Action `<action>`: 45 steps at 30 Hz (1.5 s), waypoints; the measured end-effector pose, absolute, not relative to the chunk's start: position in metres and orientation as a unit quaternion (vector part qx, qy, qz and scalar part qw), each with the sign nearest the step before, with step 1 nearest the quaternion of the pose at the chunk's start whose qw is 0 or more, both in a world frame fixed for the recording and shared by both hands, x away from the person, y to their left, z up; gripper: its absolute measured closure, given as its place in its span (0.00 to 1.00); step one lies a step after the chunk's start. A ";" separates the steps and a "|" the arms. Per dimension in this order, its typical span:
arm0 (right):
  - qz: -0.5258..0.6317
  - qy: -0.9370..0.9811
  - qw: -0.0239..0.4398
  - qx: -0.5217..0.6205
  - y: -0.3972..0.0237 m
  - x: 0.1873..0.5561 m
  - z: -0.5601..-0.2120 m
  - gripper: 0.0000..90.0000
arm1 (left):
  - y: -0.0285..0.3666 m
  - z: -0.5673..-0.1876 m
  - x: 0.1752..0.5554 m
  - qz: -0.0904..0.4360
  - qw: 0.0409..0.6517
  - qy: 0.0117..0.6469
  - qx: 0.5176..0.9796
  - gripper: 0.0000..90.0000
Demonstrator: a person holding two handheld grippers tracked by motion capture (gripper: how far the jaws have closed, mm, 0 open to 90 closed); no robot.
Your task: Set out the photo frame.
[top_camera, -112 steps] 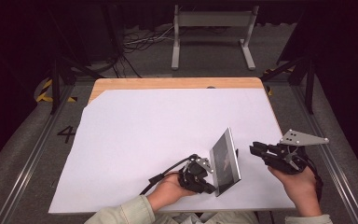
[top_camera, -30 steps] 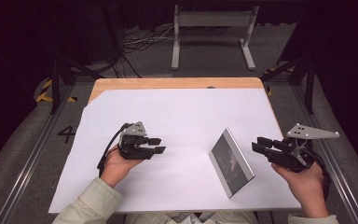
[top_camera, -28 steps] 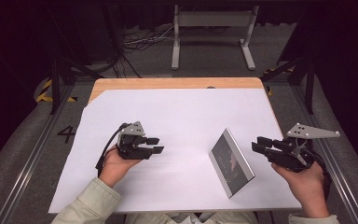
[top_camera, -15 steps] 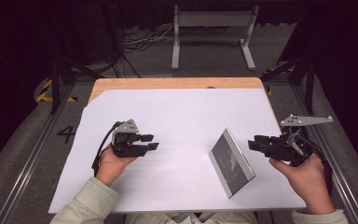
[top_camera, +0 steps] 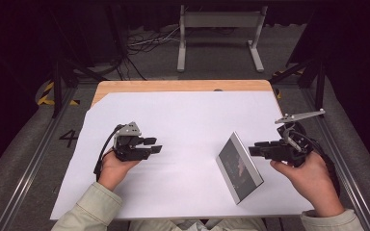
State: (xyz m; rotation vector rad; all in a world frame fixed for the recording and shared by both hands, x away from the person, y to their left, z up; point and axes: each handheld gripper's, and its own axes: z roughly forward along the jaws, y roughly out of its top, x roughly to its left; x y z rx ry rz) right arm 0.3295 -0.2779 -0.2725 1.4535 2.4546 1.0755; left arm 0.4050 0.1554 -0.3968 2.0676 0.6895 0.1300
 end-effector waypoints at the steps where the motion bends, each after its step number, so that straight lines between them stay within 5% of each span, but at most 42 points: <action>1: 0.348 0.807 0.042 0.476 -0.277 0.330 -0.271 0.71 | 0.155 -0.397 0.405 0.053 0.460 0.280 0.841 0.64; 14: 0.305 0.819 -0.007 0.487 -0.262 0.339 -0.268 0.68 | 0.153 -0.398 0.404 0.063 0.448 0.278 0.847 0.65; 35: 0.270 0.830 0.007 0.488 -0.249 0.345 -0.295 0.69 | 0.154 -0.401 0.407 0.062 0.441 0.289 0.848 0.65; 45: 0.247 0.839 0.015 0.484 -0.244 0.346 -0.301 0.80 | 0.154 -0.402 0.407 0.061 0.440 0.288 0.848 0.65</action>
